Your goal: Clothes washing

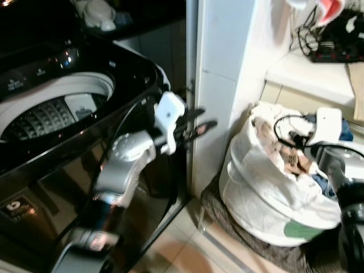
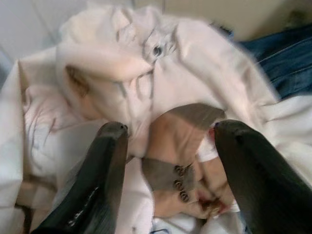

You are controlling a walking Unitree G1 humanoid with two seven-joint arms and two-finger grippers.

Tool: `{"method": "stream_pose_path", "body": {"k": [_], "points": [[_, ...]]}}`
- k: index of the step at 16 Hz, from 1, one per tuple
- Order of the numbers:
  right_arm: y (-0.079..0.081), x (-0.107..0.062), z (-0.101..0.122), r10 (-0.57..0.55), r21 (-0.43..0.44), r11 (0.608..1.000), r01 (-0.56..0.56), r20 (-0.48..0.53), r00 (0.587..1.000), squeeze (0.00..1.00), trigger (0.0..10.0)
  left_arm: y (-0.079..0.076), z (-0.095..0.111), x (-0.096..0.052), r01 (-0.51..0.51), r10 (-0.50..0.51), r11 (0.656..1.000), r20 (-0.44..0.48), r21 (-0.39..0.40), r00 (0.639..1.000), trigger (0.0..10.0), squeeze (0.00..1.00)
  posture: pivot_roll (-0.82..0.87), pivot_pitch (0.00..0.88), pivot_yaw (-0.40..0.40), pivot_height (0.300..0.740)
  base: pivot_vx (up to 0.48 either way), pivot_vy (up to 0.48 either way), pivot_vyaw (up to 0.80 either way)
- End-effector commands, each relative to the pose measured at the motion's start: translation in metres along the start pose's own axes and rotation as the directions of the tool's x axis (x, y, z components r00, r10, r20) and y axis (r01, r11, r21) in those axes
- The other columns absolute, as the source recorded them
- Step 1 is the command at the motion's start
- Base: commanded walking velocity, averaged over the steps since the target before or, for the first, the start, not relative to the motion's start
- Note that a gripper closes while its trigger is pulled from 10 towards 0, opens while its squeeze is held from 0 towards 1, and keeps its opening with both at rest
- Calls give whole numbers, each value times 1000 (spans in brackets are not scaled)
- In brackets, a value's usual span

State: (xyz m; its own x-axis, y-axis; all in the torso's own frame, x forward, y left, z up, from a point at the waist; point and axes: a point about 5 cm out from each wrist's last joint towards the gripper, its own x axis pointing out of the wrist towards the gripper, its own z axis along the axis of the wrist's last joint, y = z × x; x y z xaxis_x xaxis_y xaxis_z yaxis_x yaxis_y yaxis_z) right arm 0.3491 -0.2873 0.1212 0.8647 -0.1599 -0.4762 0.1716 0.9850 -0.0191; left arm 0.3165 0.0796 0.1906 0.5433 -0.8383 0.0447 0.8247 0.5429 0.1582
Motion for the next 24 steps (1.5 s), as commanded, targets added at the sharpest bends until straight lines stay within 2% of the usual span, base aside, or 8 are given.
{"method": "stream_pose_path", "body": {"k": [1, 6, 8, 12, 13, 15, 17, 24], "points": [[-2, 3, -5, 0, 5, 1000, 1, -38, 999, 1000, 10000, -3, 7, -5, 43, -43, 999, -18, 24, 999, 10000, 0, -3, 0, 55, 740, 0, 0, 0], [3, 6, -55, 31, 128, 992, 0, -246, 969, 1000, 10000, -25, 4, -29, 211, -211, 977, -134, -13, 968, 10000, 0, 49, 20, 57, 740, 0, 0, 0], [14, 6, -68, 100, 180, 982, -51, -272, 957, 0, 10000, -36, 4, -29, 254, -256, 967, -139, -32, 957, 10000, 0, 52, 21, 57, 740, 0, 0, 0], [25, 5, -85, 152, 189, 977, -94, -317, 936, 0, 10000, -49, 4, -28, 288, -293, 956, -152, -49, 944, 10000, 0, 52, 26, 59, 740, 0, 0, 0], [25, 4, -91, 147, 170, 981, -93, -342, 928, 0, 5490, -49, 4, -28, 289, -293, 956, -157, -53, 943, 10000, 0, 52, 26, 59, 740, 0, 0, 0], [24, 3, -99, 125, 129, 988, -82, -370, 921, 0, 4392, -48, 4, -28, 279, -283, 959, -162, -49, 945, 10000, 0, 53, 26, 59, 740, 0, 0, 0], [24, 2, -103, 110, 131, 989, -64, -374, 921, 0, 431, -49, 4, -28, 280, -284, 959, -169, -46, 944, 10000, 0, 57, 22, 61, 740, 0, 0, 0], [20, 2, -107, 72, 133, 991, -25, -355, 932, 0, 0, -49, 5, -26, 273, -276, 961, -172, -43, 946, 10000, 0, 56, 17, 64, 740, 0, 0, 0]]}}
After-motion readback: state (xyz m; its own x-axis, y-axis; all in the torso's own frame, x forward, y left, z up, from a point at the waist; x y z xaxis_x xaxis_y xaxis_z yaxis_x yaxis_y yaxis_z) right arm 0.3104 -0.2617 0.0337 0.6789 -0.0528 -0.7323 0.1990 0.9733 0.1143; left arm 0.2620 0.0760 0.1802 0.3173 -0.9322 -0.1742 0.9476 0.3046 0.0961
